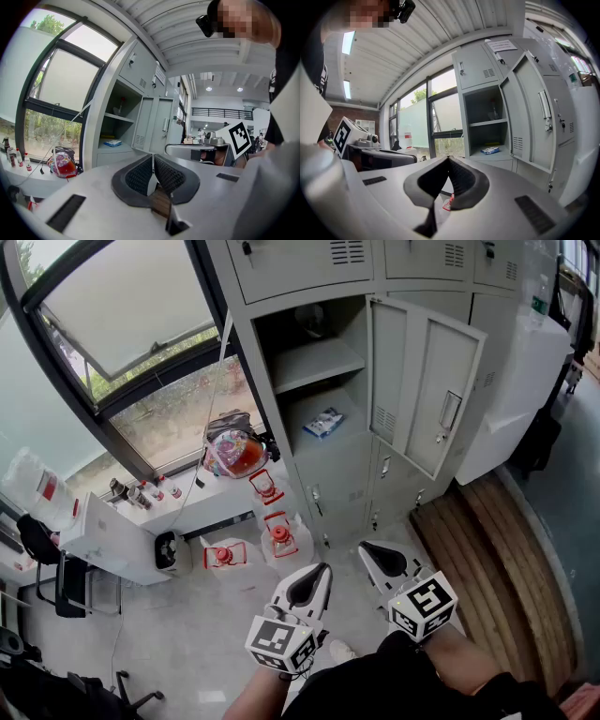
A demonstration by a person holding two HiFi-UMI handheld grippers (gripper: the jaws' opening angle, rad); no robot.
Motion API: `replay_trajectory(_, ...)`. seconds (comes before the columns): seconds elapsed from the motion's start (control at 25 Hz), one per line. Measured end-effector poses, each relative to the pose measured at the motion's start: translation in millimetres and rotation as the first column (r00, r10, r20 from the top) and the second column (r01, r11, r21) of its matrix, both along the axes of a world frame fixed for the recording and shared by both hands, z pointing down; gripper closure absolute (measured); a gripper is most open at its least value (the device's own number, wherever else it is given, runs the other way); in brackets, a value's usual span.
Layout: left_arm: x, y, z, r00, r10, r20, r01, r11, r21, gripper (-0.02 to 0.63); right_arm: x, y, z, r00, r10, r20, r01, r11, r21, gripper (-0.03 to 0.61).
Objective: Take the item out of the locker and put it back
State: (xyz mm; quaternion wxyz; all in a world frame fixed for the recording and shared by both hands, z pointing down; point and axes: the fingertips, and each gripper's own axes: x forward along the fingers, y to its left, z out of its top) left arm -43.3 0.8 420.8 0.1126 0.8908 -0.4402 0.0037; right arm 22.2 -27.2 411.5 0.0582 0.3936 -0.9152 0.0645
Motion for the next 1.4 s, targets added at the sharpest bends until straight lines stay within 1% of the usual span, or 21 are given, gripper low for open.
replay_trajectory(0.28, 0, 2, 1, 1.000, 0.003, -0.002, -0.003, 1.000, 0.001, 0.588, -5, 4, -5, 1.000, -0.020, 0.019, 0.019, 0.999, 0.030, 0.526)
replay_trajectory(0.6, -6, 3, 0, 1.000, 0.005, 0.001, -0.005, 1.000, 0.010, 0.588, -13, 2, -6, 1.000, -0.028, -0.005, 0.028, 0.999, 0.046, 0.526)
replay_trajectory(0.8, -10, 2, -5, 1.000, 0.017, 0.003, -0.017, 0.999, 0.027, 0.588, -20, -2, -10, 0.999, -0.028, -0.018, 0.030, 0.997, 0.071, 0.526)
replay_trajectory(1.04, -15, 3, -10, 0.999, 0.033, 0.008, -0.033, 0.999, 0.043, 0.588, -26, -15, -22, 1.000, -0.001, -0.024, 0.004, 0.995, 0.102, 0.526)
replay_trajectory(1.4, -16, -8, -11, 1.000, 0.020, 0.002, -0.020, 0.999, 0.046, 0.588, -26, -48, -37, 0.999, 0.011, -0.030, -0.007, 0.990, 0.142, 0.526)
